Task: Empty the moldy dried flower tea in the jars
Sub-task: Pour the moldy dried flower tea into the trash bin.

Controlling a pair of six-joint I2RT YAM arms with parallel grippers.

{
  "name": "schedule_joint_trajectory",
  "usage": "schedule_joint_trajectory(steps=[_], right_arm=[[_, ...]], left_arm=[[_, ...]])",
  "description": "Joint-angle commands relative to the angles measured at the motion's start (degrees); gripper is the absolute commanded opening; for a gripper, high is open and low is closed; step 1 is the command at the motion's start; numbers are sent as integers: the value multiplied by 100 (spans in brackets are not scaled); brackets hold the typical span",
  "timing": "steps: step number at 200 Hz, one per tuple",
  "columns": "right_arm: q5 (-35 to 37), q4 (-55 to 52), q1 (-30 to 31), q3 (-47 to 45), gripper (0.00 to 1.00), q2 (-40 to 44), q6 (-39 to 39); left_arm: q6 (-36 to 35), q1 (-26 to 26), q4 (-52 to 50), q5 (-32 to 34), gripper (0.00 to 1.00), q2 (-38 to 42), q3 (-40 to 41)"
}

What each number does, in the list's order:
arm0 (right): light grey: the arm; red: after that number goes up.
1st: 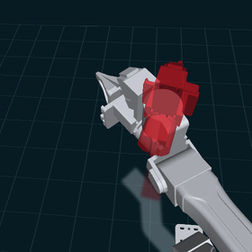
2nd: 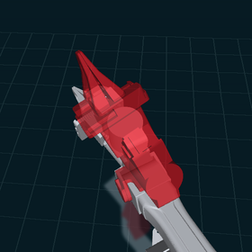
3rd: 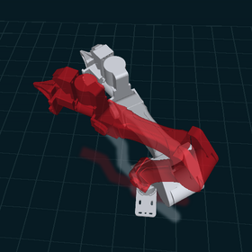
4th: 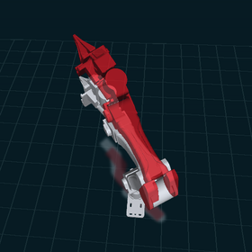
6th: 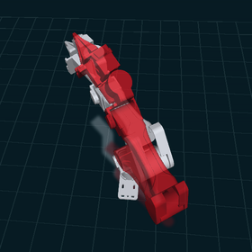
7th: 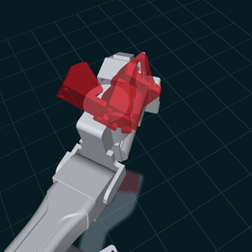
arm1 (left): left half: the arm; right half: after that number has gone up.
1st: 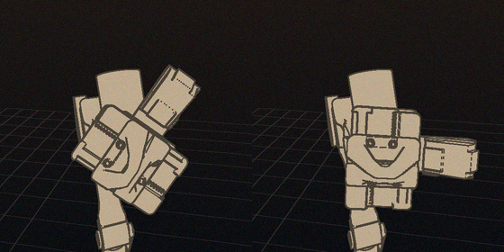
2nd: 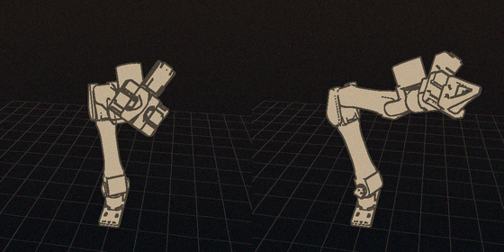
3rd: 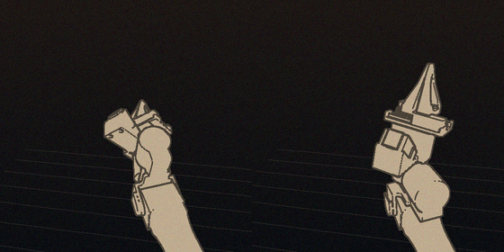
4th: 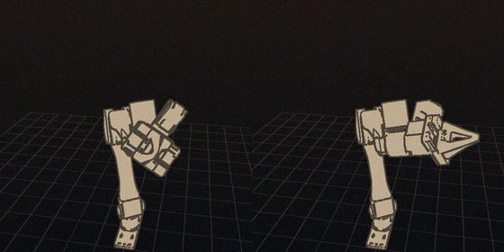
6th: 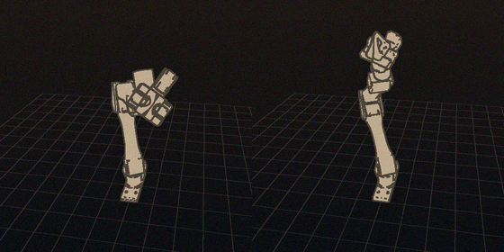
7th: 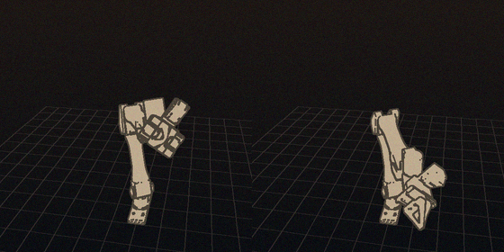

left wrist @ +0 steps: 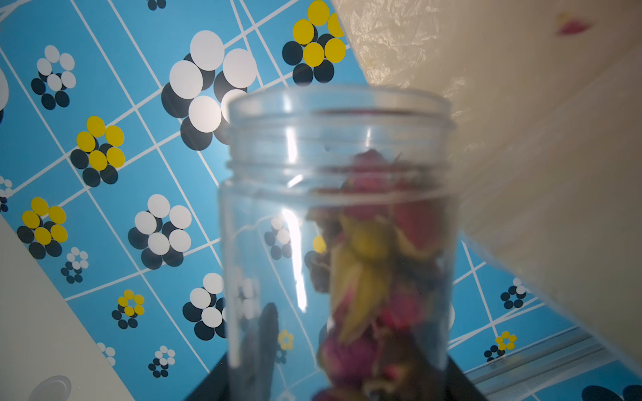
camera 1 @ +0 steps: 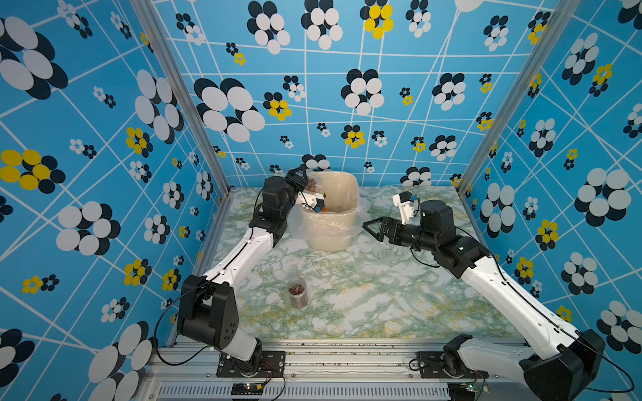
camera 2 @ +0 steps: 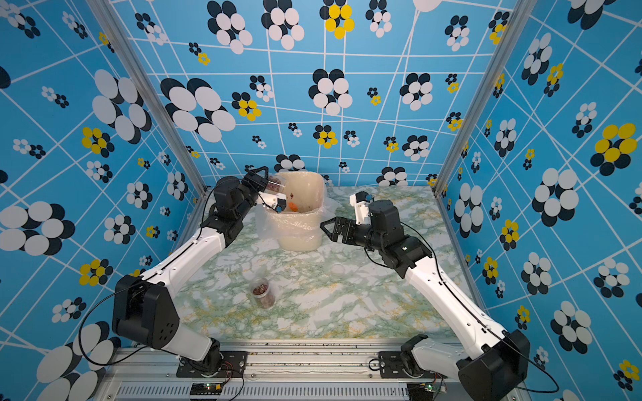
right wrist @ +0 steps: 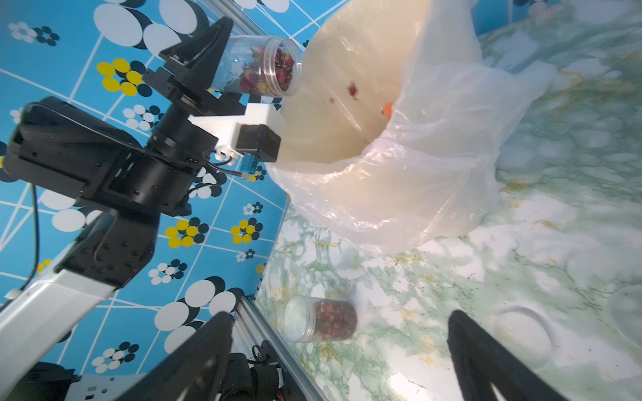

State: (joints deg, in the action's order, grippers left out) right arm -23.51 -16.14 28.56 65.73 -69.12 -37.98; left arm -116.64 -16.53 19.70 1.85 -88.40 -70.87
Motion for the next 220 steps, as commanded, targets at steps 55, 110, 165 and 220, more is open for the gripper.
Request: schedule_joint_trajectory(steps=[55,110,165,220], right_arm=[[-977,1137,-43,452,99,-445,-1175],[-1064,1788,-43,881,95,-1024,-1859],[-1201,2198,-43,1717,74,-1929,-2533],[-1402,2352,42,2539,62,-2736,-2975]], left_arm=[[1026,158,-269,-385,0,262,27],[2920,264,-1976,-929,0,530,-558],[3823,387,-2735,-1534,0,567,-841],[4200,434,-2735,-2047,0,618,-814]])
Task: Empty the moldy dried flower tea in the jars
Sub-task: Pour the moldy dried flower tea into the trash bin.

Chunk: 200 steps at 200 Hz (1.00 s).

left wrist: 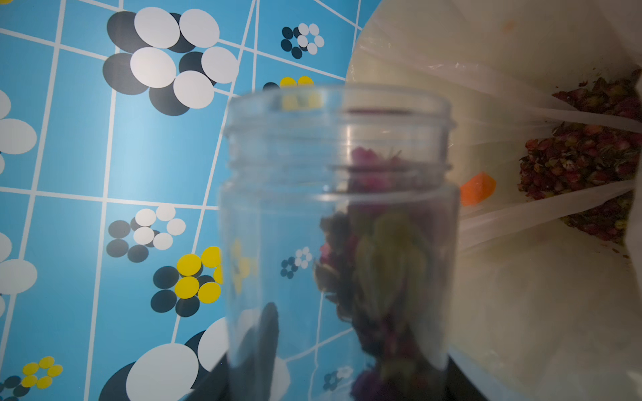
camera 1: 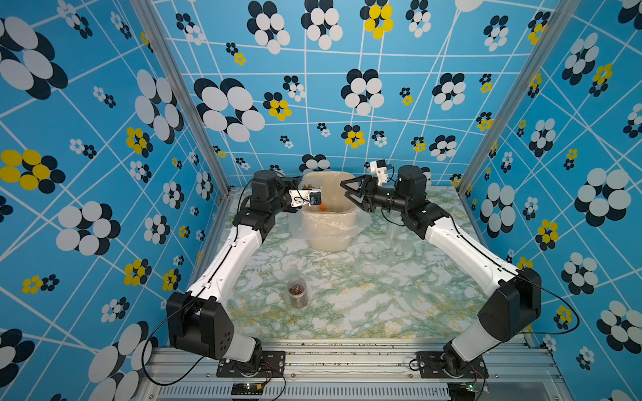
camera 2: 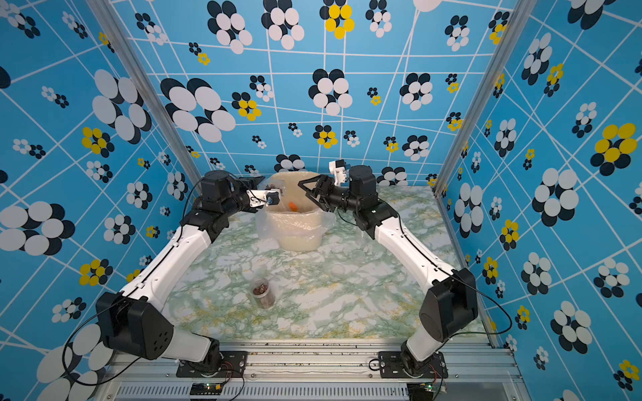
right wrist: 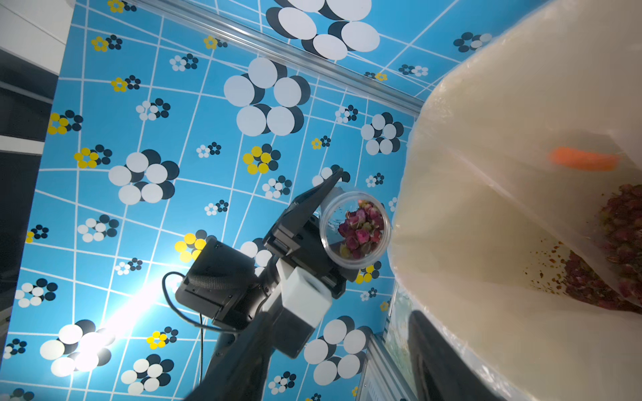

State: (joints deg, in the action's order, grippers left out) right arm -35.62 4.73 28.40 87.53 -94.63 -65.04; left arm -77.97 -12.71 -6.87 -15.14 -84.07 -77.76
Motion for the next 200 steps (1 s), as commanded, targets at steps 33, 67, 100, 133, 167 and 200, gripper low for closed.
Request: schedule_joint_trajectory(steps=[33,67,100,133,167,200], right_arm=[[-226,343,156,733,57,-477,-431],[-279,432,275,1061,50,-781,-587],[-358,452,417,1329,48,-1065,-719],[-363,530,542,1448,46,-1212,-825],[-408,621,631,1600,42,-1390,-937],[-411,764,645,1627,32,-1489,-1073]], left_arm=[[376,52,26,-472,0,178,-58],[397,49,120,-543,0,211,3],[397,53,195,-569,0,216,39],[397,54,272,-611,0,215,81],[414,32,318,-697,0,242,128],[468,32,362,-778,0,260,156]])
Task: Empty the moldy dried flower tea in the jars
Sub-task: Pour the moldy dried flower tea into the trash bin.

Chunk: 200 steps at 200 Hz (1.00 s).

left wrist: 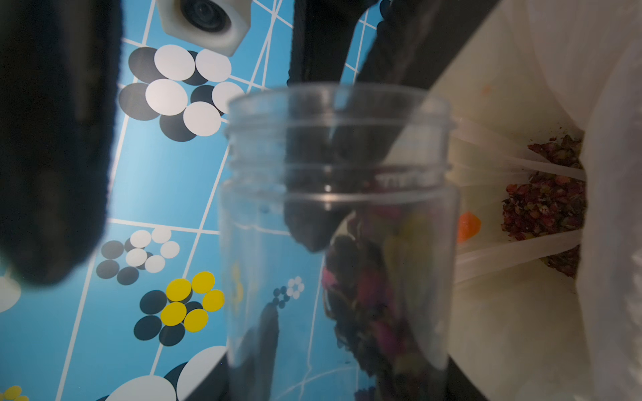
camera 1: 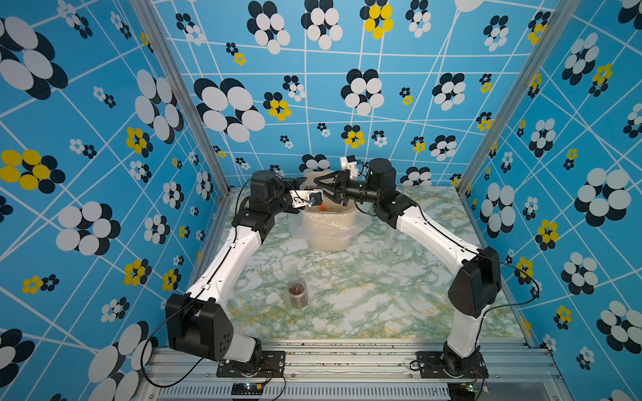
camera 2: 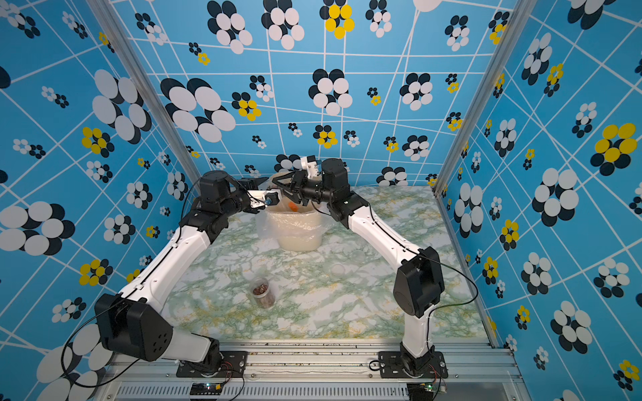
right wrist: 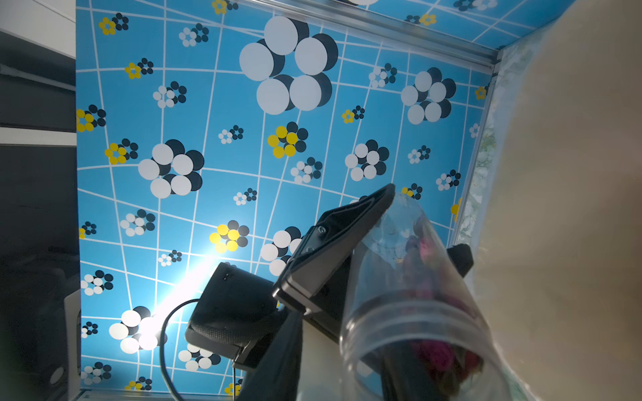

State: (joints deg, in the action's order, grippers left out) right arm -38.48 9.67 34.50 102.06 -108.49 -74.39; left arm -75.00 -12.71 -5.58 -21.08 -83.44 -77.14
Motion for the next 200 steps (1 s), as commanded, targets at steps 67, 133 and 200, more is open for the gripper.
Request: schedule_joint_trajectory(steps=[67,133,200], right_arm=[[-166,281,2,19,3,-33,-120],[-165,503,-121,-257,0,108,-215],[-212,945,-207,-552,0,253,-400]], left_arm=[[220,22,290,-237,0,179,149],[408,23,586,-247,0,187,274],[948,100,834,-510,55,190,347]])
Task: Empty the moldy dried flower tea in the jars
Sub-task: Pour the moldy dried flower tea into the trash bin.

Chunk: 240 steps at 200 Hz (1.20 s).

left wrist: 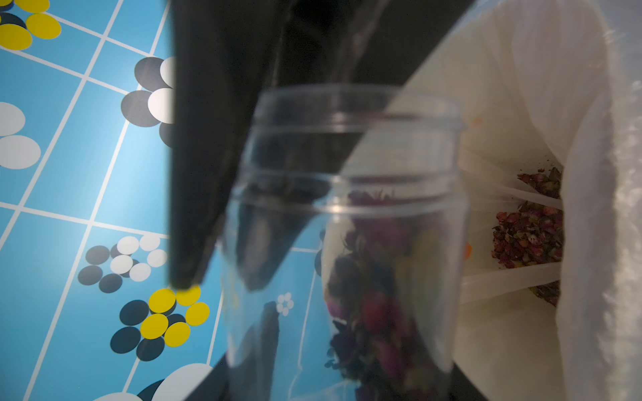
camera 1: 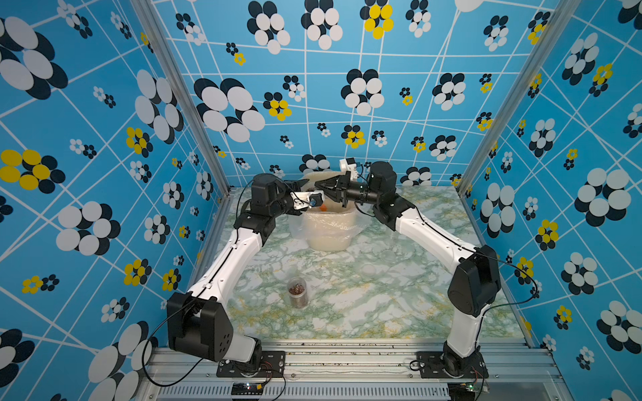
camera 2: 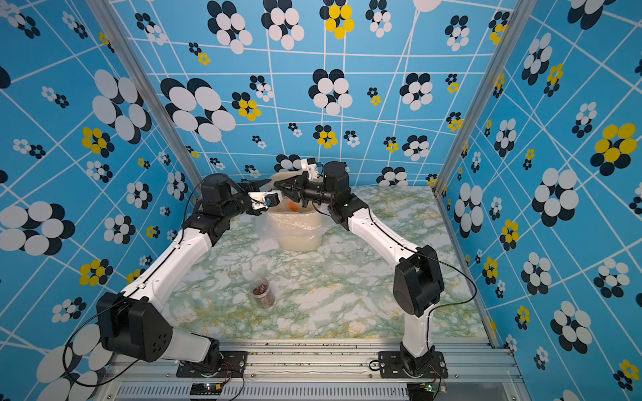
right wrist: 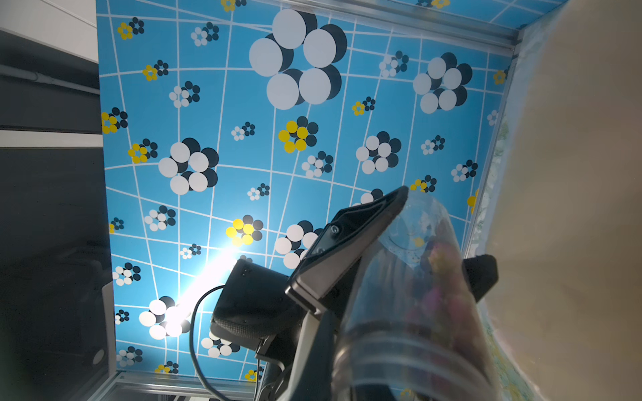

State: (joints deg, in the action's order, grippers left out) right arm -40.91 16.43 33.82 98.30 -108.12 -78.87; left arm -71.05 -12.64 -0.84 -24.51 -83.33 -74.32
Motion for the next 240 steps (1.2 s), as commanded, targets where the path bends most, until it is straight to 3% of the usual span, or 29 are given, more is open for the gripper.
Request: schedule_joint_trajectory(steps=[1,40,94,126,150,183,224,240], right_arm=[[30,280,-144,-178,0,218,48],[-12,521,-183,-276,0,247,-93],[-40,604,-227,-371,0,308,-94],[-22,690,-292,-452,0,387,-94],[-13,768,-332,-509,0,431,-92],[-23,792,-370,-497,0,409,-88],[28,913,-385,-487,0,379,-41],[71,997,-385,-470,0,361,-41]], left_arm=[[559,94,371,-167,56,178,66],[838,187,632,-227,72,193,158],[1303,348,952,-405,82,330,290],[2042,432,1341,-508,88,507,450],[3326,540,1890,-511,91,795,675],[5618,643,2409,-513,93,1266,957],[9102,664,1681,126,91,1567,801],[10141,665,1446,37,89,1612,771]])
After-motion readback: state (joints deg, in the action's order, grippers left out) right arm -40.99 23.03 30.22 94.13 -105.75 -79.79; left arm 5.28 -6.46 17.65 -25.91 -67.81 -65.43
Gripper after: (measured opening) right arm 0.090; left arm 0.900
